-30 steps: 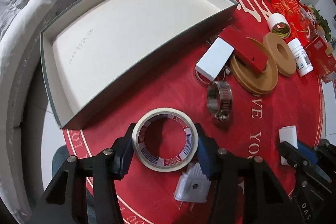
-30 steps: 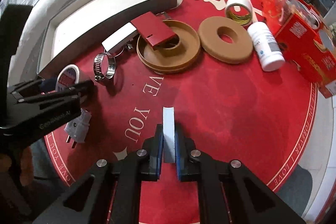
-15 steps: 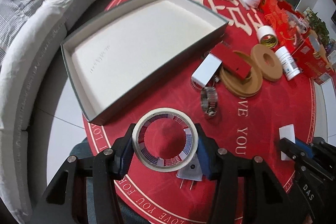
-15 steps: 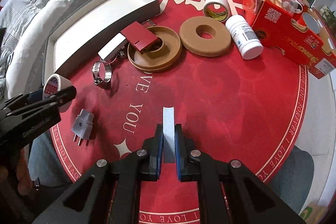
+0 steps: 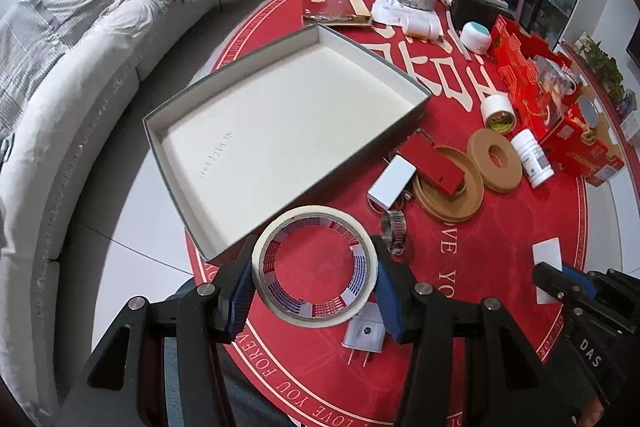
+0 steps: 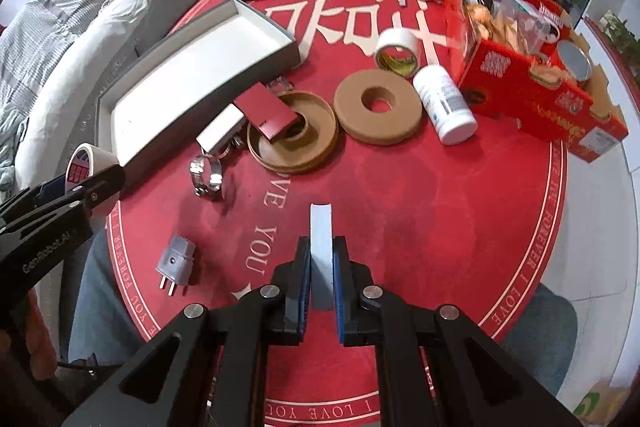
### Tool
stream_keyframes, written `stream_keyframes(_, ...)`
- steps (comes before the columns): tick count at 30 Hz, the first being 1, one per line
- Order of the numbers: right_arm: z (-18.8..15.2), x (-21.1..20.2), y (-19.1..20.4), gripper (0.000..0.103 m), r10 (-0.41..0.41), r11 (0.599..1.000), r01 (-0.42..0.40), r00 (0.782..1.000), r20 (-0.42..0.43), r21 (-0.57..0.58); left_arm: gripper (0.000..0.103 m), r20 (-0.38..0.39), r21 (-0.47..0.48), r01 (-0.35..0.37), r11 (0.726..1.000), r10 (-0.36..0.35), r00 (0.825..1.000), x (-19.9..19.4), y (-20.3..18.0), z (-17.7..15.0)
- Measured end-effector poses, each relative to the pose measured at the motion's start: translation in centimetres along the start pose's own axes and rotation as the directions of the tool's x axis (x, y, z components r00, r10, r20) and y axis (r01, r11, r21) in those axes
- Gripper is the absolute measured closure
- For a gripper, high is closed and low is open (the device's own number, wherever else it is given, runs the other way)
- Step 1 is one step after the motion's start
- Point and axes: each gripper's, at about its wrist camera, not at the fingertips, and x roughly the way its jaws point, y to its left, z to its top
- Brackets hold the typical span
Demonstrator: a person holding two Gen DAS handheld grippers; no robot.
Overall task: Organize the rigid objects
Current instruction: 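Carry the tape roll and white block over the gray tray with both tools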
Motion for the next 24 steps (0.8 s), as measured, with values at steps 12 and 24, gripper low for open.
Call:
stream_keyframes(12, 1.2, -0.6, 0.9, 0.092, 0.013, 1.000, -0.013, 1.000, 0.012, -0.019, 0.047, -0.012, -0.032, -0.014, 0.999, 0.013, 1.000, 0.6, 1.0, 0.1)
stream_keyframes(24, 1.7, 0.2, 1.0, 0.092, 0.014, 1.000, -0.014, 1.000, -0.006, -0.008, 0.047, -0.033, -0.049, -0.027, 0.998, 0.026, 0.999, 1.7, 1.3, 0.1)
